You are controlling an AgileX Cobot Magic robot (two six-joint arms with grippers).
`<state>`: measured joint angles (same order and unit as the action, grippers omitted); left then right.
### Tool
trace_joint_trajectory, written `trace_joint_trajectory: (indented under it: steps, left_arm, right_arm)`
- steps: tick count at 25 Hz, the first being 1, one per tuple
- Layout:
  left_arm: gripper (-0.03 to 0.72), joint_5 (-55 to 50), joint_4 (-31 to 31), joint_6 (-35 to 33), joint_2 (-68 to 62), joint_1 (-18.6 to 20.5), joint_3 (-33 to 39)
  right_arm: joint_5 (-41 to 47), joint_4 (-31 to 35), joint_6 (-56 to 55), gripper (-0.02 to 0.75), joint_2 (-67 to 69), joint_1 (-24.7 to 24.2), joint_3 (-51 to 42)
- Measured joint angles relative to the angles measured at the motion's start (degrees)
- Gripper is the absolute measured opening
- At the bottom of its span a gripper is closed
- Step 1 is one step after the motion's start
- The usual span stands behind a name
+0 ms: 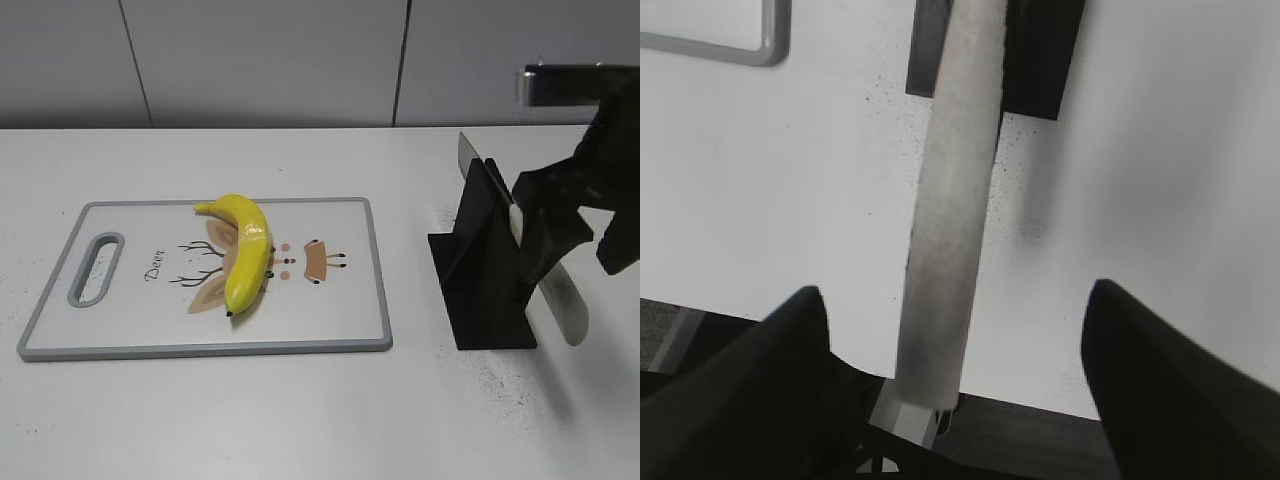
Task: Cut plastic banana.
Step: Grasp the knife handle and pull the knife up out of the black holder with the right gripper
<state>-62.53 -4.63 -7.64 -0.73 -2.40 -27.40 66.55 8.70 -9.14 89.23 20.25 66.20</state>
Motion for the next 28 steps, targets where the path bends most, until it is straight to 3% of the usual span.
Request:
trace_joint_trajectory:
  steps: [5,9,12,15,28]
  left_arm:
    - [0.553,0.0,0.0,0.0,0.0,0.0,0.0]
    - [0.553,0.0,0.0,0.0,0.0,0.0,0.0]
    - [0.553,0.0,0.0,0.0,0.0,0.0,0.0]
    - [0.553,0.0,0.0,0.0,0.0,0.0,0.0]
    - [0.553,0.0,0.0,0.0,0.0,0.0,0.0]
  right_arm:
    - [-0.7,0.0,-0.6,0.587,5.7,0.0,0.0]
    - [-1.6,0.0,-1.1,0.515,8.2,0.0,0.0]
    - [-2.4,0.0,-1.6,0.384,8.5,0.0,0.0]
    - [-2.6,0.6,-2.4,0.156,8.5,0.0,0.1]
    - [-2.7,0.4,-3.4,0.162,7.6,0.1,0.1]
